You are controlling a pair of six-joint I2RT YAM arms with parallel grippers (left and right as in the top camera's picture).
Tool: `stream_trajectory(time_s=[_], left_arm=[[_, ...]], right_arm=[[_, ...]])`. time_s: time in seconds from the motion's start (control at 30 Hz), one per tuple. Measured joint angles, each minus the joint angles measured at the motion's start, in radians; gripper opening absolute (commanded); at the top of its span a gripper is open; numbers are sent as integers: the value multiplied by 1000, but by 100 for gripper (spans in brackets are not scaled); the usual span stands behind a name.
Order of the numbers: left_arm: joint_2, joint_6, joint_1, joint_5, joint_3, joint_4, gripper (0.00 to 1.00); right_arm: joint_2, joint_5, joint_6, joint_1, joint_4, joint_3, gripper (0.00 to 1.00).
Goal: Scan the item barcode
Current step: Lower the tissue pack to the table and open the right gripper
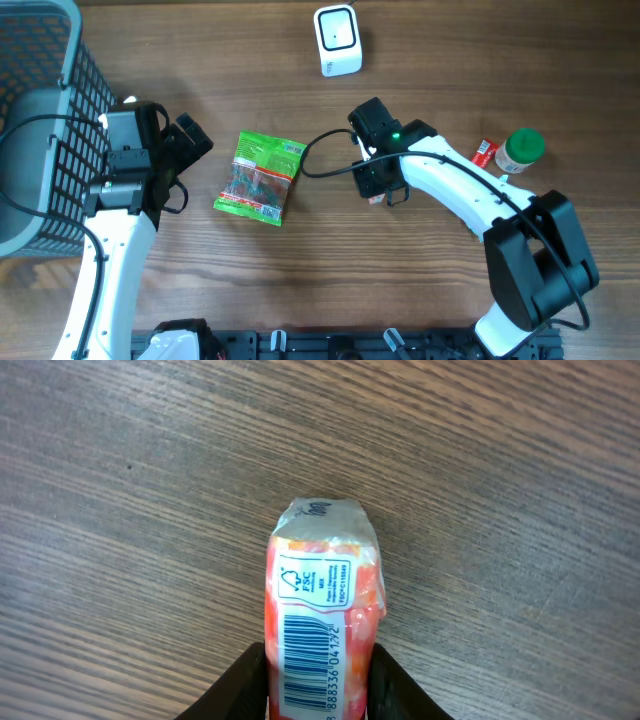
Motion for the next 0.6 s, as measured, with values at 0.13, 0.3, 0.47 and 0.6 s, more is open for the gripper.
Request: stream_trajectory(time_s=[0.13,0.3,0.47,0.6], left_arm=[[0,0,0,0,0,0,100],[0,0,0,0,0,0,100],[0,0,0,0,0,0,100],[0,0,0,0,0,0,100]], right_arm=[[0,26,42,1,-1,0,27],[0,134,77,3,-14,0,27],[0,305,124,5,-72,-2,28],[0,360,154,5,-75,-3,27]])
